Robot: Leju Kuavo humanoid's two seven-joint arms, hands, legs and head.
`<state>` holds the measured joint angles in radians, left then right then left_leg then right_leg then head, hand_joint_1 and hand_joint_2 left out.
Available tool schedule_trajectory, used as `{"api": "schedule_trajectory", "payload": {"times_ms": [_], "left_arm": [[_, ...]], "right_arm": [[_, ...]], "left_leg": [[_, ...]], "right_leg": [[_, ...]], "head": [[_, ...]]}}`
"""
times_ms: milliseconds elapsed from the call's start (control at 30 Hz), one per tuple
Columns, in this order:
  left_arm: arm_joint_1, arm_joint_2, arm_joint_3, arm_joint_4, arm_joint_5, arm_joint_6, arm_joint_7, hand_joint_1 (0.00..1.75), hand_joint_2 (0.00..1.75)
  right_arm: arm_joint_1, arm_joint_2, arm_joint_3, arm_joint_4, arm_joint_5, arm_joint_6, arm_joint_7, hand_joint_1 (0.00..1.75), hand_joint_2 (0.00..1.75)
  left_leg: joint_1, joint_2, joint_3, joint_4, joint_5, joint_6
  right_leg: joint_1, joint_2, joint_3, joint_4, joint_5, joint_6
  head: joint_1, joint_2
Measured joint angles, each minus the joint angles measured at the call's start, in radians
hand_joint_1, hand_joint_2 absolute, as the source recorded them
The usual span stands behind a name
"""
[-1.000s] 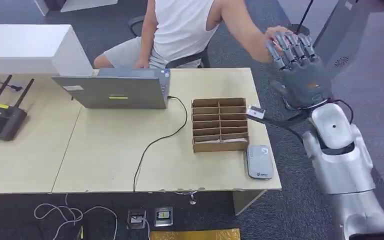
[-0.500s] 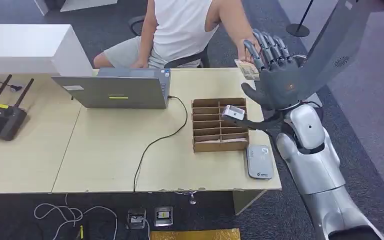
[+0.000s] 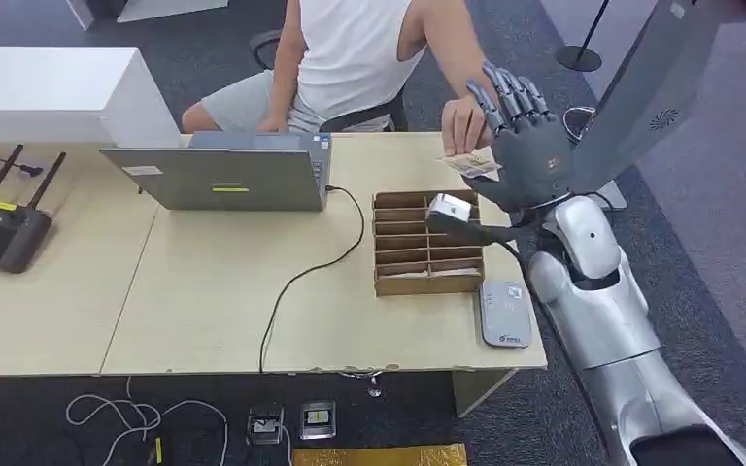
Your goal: Pass the card to the sensor for recognition and then transmit it.
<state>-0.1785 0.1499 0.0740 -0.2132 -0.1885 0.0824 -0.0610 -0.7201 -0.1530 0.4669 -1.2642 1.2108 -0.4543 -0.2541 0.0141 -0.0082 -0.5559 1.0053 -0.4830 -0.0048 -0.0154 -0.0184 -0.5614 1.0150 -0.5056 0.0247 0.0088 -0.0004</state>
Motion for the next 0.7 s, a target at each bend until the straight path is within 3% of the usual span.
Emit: {"api": "schedule_trajectory", "payload": {"times_ms": [700], "left_arm": [[-0.001, 0.0, -0.005, 0.0, -0.01, -0.022, 0.006, 0.0, 1.75]], "right_arm": [[-0.009, 0.005, 0.013, 0.077, -0.057, 0.051, 0.001, 1.75, 1.75]], "left_leg": [[0.0, 0.0, 0.0, 0.0, 0.0, 0.0]], "right_leg": [[0.0, 0.0, -0.001, 0.0, 0.0, 0.0]], "head": [[0.0, 0.0]]}}
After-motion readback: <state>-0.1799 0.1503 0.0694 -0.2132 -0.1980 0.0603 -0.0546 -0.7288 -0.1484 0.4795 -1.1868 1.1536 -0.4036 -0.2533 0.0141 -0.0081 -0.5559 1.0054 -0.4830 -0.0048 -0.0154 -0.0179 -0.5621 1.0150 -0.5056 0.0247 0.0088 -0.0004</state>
